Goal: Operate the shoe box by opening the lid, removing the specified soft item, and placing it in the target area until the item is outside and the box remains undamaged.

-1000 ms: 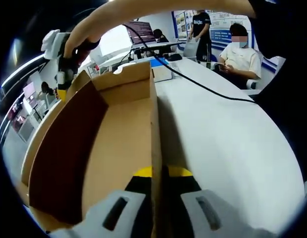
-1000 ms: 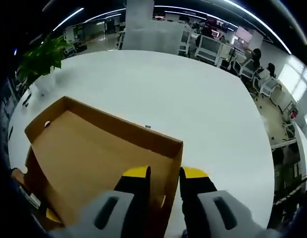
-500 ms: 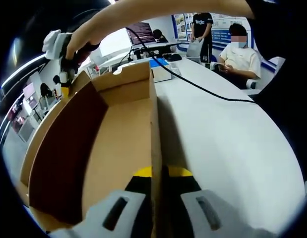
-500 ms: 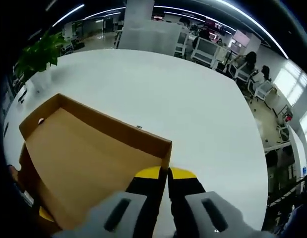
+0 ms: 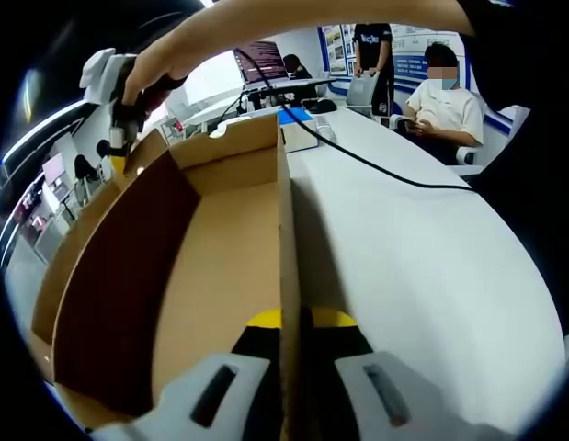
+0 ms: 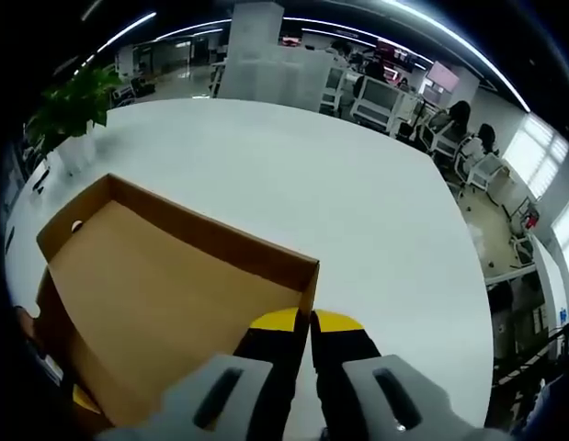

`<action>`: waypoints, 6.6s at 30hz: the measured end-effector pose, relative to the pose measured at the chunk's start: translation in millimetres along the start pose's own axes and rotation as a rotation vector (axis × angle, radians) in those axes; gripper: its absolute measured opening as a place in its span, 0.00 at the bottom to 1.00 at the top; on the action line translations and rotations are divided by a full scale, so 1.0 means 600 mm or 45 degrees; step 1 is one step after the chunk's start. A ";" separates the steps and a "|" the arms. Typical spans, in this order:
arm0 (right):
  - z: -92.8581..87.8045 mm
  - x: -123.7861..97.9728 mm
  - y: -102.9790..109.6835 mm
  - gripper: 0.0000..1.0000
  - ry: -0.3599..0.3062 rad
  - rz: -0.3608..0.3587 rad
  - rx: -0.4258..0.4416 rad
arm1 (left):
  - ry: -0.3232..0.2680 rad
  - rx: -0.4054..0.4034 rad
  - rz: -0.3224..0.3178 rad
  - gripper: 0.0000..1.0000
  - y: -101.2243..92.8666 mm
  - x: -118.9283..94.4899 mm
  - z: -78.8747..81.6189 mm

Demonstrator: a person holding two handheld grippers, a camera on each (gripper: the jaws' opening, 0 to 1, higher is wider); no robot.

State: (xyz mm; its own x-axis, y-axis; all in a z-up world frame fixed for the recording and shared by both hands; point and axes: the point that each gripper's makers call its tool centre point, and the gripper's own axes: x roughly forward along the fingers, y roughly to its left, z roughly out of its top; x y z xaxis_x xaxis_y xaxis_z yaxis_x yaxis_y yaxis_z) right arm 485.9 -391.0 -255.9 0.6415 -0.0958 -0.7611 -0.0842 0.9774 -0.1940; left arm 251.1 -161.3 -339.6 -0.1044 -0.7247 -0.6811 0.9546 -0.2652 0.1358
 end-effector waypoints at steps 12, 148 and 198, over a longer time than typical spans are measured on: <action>0.003 -0.022 -0.001 0.03 -0.046 -0.014 0.005 | 0.001 0.003 -0.001 0.02 -0.003 0.000 0.000; 0.006 -0.235 0.008 0.01 -0.524 0.010 0.007 | 0.006 0.028 -0.005 0.03 -0.007 0.001 -0.004; -0.025 -0.279 0.019 0.01 -0.663 0.011 -0.032 | 0.004 0.037 -0.006 0.03 -0.004 0.000 0.000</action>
State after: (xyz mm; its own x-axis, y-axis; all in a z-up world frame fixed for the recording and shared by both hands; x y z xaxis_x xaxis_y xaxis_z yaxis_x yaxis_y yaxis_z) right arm 365.9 -366.9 -139.8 0.9345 0.0248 -0.3551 -0.1052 0.9722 -0.2091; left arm 248.9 -160.6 -340.1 -0.1078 -0.7217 -0.6837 0.9456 -0.2869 0.1537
